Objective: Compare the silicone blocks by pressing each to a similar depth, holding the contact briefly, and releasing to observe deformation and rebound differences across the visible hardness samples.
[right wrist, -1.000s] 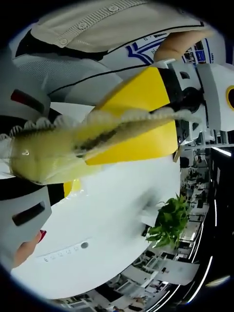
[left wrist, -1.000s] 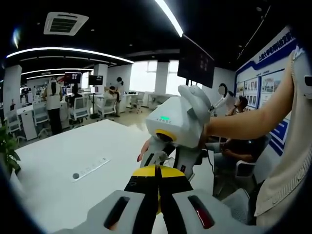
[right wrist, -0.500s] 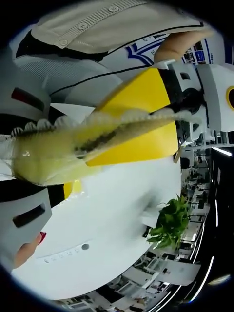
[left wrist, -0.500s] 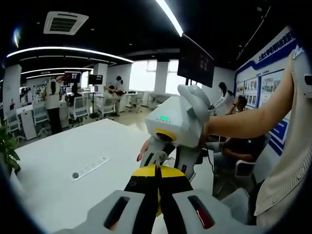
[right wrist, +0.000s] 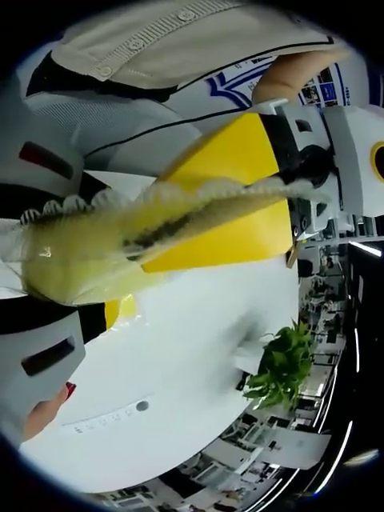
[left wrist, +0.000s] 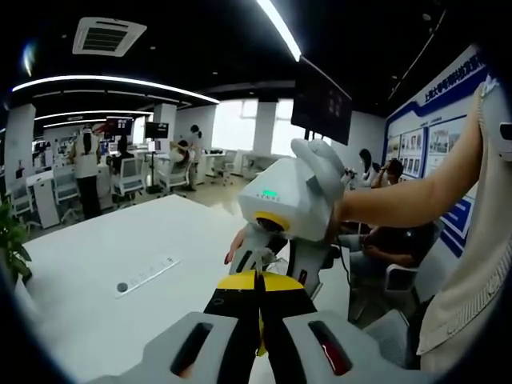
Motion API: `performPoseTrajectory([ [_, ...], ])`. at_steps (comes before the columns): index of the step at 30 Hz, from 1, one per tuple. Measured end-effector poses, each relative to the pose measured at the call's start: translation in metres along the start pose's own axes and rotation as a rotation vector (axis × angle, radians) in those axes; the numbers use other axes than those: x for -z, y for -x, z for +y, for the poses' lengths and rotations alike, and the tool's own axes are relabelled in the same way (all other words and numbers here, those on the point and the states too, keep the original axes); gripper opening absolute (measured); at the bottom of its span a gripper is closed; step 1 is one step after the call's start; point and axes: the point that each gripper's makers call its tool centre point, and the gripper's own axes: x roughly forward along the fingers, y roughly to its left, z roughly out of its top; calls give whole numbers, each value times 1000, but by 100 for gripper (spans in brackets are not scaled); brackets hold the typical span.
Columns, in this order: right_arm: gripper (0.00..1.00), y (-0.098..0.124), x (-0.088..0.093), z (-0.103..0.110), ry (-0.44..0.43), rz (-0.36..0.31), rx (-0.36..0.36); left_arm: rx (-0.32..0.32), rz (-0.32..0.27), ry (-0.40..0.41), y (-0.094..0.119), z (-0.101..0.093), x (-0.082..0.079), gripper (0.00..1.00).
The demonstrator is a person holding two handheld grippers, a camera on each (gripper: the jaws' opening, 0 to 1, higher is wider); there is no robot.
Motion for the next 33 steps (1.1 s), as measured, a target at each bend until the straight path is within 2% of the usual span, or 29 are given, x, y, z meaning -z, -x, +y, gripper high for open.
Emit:
performPoseTrajectory([
  [19, 29, -1, -1, -1, 15, 0, -1, -5, -1, 6, 2, 4, 2, 0],
  [33, 31, -3, -1, -1, 25, -10, -11, -7, 21, 16, 1, 5, 10, 0],
])
